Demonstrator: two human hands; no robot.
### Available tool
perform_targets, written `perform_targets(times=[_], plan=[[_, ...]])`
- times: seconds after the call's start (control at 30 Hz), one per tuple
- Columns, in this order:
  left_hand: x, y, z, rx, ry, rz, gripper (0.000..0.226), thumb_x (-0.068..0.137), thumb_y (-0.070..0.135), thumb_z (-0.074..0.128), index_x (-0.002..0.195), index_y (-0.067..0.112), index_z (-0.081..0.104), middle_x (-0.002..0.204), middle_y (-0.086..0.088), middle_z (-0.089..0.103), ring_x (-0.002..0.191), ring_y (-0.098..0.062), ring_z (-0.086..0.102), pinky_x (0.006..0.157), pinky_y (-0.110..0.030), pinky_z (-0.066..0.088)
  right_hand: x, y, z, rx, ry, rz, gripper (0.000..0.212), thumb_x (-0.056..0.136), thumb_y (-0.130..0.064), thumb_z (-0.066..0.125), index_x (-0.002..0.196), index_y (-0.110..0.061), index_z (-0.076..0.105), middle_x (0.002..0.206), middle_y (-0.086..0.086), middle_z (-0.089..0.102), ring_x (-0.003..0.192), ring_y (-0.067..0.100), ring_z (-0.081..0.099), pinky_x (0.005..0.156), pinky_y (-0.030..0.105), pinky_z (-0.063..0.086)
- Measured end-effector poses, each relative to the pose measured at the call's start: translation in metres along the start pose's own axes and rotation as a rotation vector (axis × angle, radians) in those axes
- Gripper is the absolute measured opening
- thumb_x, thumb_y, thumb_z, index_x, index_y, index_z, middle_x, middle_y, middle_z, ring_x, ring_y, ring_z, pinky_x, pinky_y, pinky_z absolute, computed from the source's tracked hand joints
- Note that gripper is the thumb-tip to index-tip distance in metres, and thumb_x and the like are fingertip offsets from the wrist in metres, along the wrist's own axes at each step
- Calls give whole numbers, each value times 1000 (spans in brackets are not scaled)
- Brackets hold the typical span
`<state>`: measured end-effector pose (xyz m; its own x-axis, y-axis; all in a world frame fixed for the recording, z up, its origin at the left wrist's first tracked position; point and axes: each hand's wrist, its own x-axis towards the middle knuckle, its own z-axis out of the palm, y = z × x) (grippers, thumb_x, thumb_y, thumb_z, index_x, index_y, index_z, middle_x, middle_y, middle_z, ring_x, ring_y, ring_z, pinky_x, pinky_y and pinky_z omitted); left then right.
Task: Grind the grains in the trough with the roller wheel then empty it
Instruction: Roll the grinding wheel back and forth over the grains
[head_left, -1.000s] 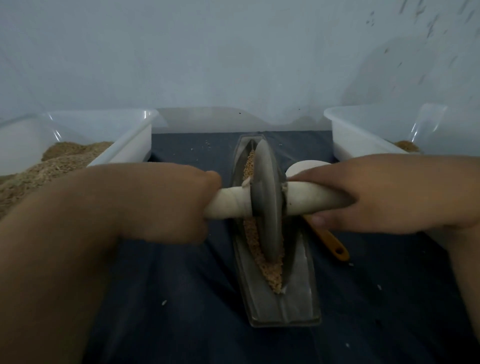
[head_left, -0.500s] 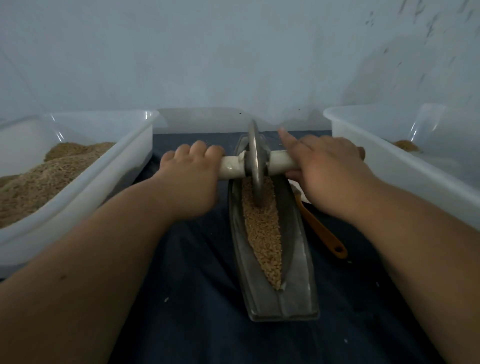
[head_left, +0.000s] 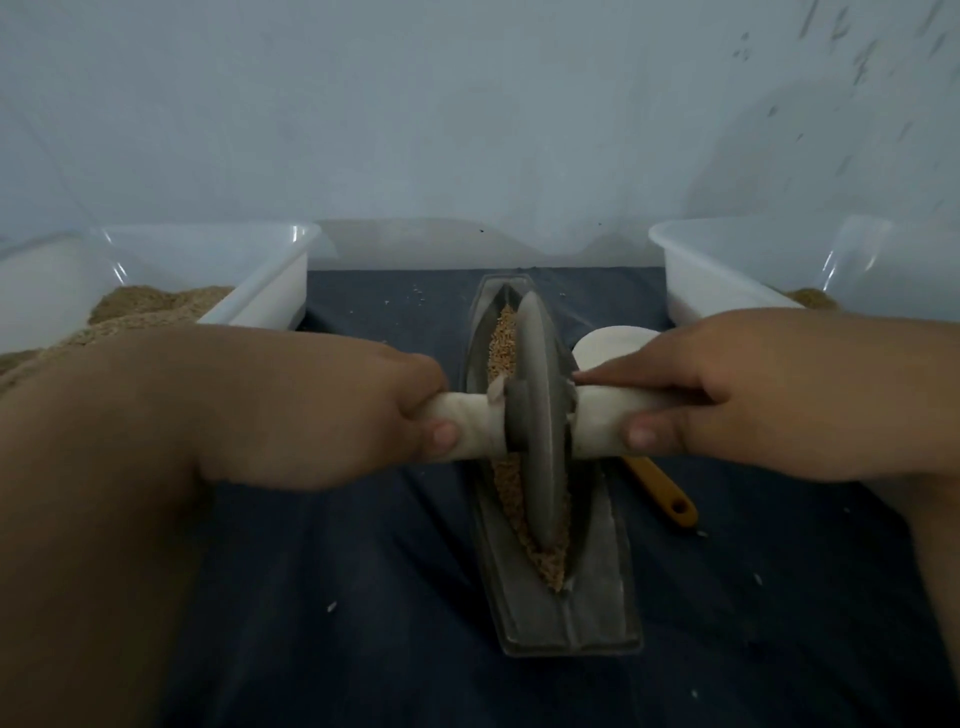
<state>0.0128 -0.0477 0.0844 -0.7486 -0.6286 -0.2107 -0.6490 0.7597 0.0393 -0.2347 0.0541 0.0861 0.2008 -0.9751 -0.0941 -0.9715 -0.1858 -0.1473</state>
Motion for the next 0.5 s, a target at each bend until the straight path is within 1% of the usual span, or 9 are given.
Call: perform_targets(times=[0.03, 0.07, 0.13, 0.2, 0.27, 0.3, 0.37, 0.43, 0.5], plan=[[1, -1, 0, -14, -13, -6, 24, 89, 55, 35, 91, 34, 46, 88, 11, 55, 81, -3, 53, 67, -14, 36, 2, 1, 2, -5, 6, 3, 70, 58, -85, 22, 126, -72, 27, 100, -52, 43, 94, -22, 40, 76, 4, 31], [5, -2, -1, -30, -18, -13, 21, 92, 53, 36, 90, 34, 46, 88, 10, 56, 81, -4, 53, 71, -17, 39, 6, 3, 4, -8, 29, 16, 68, 65, -81, 27, 132, -69, 30, 105, -46, 44, 92, -19, 38, 76, 5, 31], [16, -9, 4, -60, 30, -22, 21, 95, 50, 37, 88, 32, 45, 87, 8, 56, 80, -6, 53, 74, -27, 42, 18, 9, 13, -1, 121, 56, 62, 78, -68, 35, 140, -59, 32, 121, -30, 51, 99, -10, 42, 79, 12, 34], [32, -14, 14, -56, 175, -46, 23, 97, 49, 35, 91, 29, 46, 91, 6, 57, 81, -11, 54, 79, -36, 44, 33, 16, 26, -19, 268, 110, 56, 90, -57, 43, 145, -49, 32, 130, -12, 54, 111, 7, 50, 87, 28, 40], [50, -18, 28, 94, 411, -104, 29, 98, 46, 32, 108, 25, 48, 105, 0, 57, 95, -22, 55, 87, -43, 44, 49, 23, 40, -130, 426, 161, 57, 95, -52, 44, 149, -40, 30, 124, -2, 55, 111, 20, 53, 88, 39, 44], [58, -18, 35, 180, 505, -135, 33, 98, 45, 33, 118, 22, 47, 113, -3, 54, 103, -27, 53, 92, -44, 41, 56, 24, 45, -183, 490, 177, 58, 95, -51, 43, 150, -35, 30, 122, 0, 57, 109, 23, 54, 88, 41, 44], [69, -19, 44, 254, 586, -172, 41, 98, 44, 34, 129, 19, 41, 122, -7, 49, 111, -31, 48, 96, -46, 35, 64, 27, 49, -228, 566, 187, 59, 95, -50, 42, 150, -30, 33, 121, 1, 59, 108, 26, 54, 88, 42, 43], [74, -23, 46, 234, 612, -162, 43, 97, 45, 35, 132, 19, 39, 125, -7, 49, 112, -31, 48, 96, -46, 34, 67, 28, 50, -227, 602, 172, 59, 94, -50, 45, 149, -30, 36, 122, 1, 61, 109, 27, 55, 89, 42, 42], [73, -27, 46, 204, 603, -138, 43, 96, 46, 35, 131, 20, 40, 123, -6, 50, 111, -29, 49, 95, -45, 36, 66, 26, 48, -214, 594, 169, 60, 93, -51, 46, 148, -31, 37, 122, -1, 60, 109, 26, 54, 91, 44, 42]])
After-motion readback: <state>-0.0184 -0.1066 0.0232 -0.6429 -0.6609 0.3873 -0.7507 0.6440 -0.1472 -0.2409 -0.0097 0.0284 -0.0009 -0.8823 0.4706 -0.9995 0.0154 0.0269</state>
